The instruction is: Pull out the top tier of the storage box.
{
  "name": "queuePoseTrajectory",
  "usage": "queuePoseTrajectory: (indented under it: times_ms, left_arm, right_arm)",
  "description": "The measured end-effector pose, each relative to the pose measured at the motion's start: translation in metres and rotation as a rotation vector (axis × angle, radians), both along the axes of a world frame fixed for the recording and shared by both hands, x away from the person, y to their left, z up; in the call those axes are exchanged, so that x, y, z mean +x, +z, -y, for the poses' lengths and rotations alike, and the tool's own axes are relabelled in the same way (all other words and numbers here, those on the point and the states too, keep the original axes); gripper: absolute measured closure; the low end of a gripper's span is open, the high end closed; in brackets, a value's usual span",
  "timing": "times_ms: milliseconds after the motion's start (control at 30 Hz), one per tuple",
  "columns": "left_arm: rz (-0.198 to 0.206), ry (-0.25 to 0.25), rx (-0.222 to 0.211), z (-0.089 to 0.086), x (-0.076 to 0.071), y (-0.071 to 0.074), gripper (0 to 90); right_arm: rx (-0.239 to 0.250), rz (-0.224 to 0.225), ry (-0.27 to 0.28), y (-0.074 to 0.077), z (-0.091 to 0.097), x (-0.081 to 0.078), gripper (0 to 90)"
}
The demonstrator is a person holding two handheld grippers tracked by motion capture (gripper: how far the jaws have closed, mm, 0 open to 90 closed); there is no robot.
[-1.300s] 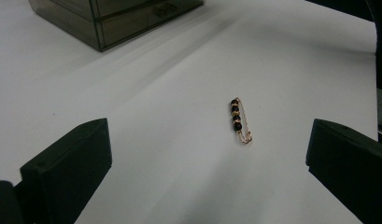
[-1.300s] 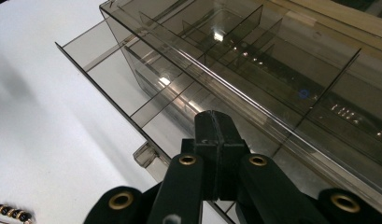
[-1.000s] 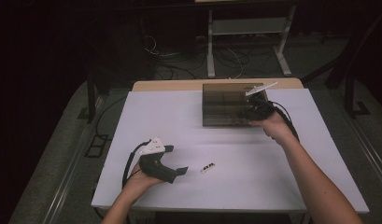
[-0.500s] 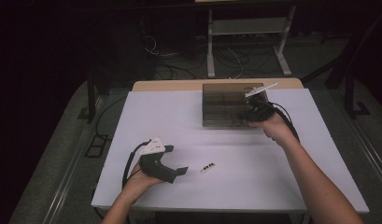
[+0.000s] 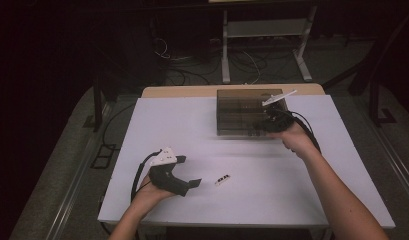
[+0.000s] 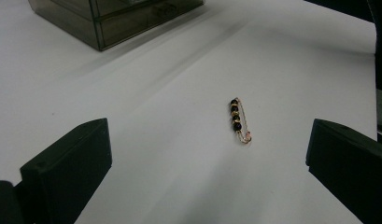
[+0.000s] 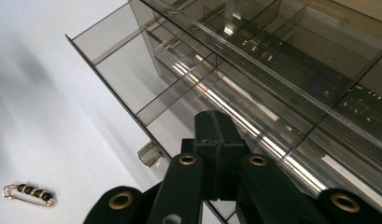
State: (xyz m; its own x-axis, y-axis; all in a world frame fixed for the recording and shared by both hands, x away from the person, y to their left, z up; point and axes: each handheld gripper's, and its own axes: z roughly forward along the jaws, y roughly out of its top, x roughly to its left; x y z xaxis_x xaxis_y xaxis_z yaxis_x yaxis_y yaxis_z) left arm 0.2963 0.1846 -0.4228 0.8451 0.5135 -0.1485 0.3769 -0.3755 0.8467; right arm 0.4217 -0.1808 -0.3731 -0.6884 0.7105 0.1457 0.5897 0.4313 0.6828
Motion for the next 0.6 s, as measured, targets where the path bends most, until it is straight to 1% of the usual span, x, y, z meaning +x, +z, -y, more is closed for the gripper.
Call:
queuePoseTrajectory:
  times_ms: [200, 600]
  left_arm:
    - [0.0, -0.001, 0.001, 0.0, 0.0, 0.0, 0.0]
    - [0.0, -0.001, 0.001, 0.0002, -0.0001, 0.0, 0.0]
  right_arm:
    - [-0.001, 0.006, 0.01, 0.0015, -0.0009, -0.0033, 88.6]
    - [0.004, 0.002, 0.013, 0.0007, 0.0008, -0.0074, 88.6]
